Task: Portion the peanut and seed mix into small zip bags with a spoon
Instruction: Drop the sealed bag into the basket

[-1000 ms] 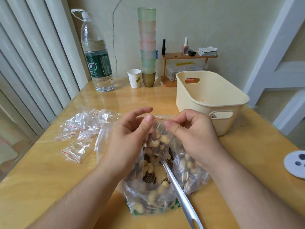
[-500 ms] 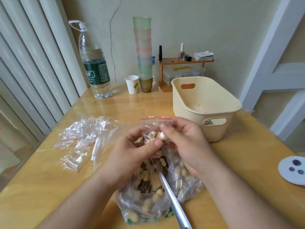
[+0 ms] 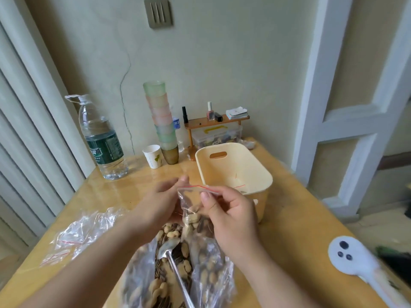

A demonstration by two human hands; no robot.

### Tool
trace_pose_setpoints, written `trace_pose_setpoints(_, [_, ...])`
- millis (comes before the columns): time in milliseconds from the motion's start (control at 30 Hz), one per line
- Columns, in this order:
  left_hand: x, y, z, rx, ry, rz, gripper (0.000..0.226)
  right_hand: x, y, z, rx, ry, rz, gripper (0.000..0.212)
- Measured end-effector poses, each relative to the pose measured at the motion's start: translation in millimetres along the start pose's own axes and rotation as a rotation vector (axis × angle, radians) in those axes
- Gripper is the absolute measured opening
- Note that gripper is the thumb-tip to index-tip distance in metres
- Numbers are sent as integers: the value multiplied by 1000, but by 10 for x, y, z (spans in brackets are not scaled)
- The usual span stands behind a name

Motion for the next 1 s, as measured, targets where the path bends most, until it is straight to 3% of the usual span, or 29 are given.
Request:
trace_pose_setpoints(67, [-208, 69, -106, -121, 0, 12, 18, -141, -158, 88, 35, 21, 48, 13])
trace_pose_setpoints(167, [-449, 21, -253, -255, -85, 99, 31, -453, -377, 301, 127, 65, 122, 13])
trace_pose_setpoints(300, [-495, -7, -334, -189, -176, 226, 33, -883, -441, 534, 276, 91, 103, 12])
trace_pose_setpoints(367, [-496, 23, -324, -171, -156, 185, 25, -1045, -415, 586, 336, 95, 90, 6])
trace_pose_setpoints(500, [-294, 71, -342, -124, -96, 73, 13, -1220, -282, 547, 503, 27, 43, 16])
trace_pose_setpoints(667, [127, 13, -406, -34, -143, -70, 20, -1174, -138, 380, 789, -63, 30, 9])
trace_pose_setpoints(767, [241, -66, -413, -46, -126, -117, 24, -1186, -57, 373, 903, -27, 28, 11])
trace_pose_setpoints(900, [326, -98, -442, -44, -147, -125, 25, -1246, 8, 423, 849, 96, -16, 12])
trace_pose_setpoints(1000, [369, -87, -461, -40, -143, -139, 28, -1233, 58, 321, 868, 77, 0, 12])
Point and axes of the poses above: each hand's wrist, its own x-axis away from the middle knuckle, its own z-axis out of the back of the hand, y = z × x, the point moved 6 cm from there along -x, towards the middle knuckle, and after that the axes turned 10 degrees about y, right-handed, at the moved point
